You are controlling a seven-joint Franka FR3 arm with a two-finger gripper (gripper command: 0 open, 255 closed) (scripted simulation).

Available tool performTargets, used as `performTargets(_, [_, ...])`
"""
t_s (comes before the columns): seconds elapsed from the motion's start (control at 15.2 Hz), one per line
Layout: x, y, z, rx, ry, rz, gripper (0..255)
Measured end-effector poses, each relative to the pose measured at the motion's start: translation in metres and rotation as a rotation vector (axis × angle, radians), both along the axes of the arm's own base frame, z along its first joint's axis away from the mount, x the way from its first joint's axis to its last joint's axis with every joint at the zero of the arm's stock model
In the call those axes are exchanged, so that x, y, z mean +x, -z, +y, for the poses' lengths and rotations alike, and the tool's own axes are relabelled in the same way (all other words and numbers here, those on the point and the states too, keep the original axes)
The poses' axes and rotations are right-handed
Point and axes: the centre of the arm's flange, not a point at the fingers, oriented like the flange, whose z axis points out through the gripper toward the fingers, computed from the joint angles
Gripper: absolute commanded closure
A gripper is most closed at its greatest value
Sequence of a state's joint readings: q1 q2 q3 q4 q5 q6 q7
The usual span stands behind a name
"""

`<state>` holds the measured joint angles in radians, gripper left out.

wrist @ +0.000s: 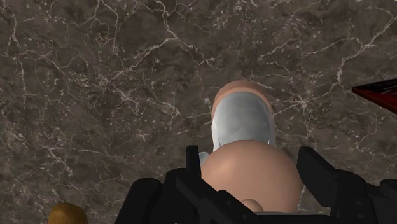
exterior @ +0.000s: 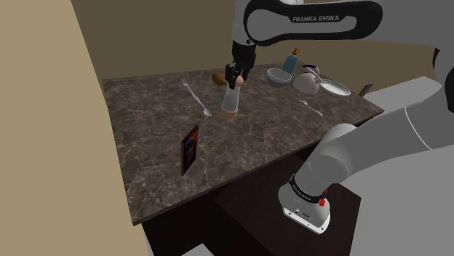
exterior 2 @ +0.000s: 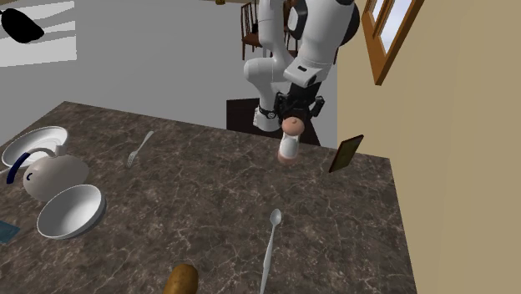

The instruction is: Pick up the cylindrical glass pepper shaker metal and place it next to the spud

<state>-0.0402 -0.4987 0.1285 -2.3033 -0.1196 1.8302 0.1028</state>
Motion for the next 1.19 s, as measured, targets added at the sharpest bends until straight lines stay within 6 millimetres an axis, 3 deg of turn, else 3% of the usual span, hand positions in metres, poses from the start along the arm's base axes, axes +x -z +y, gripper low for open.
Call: performTargets(1.19, [0.0, -0.095, -0.001, 0.0, 0.0, 0.0, 255])
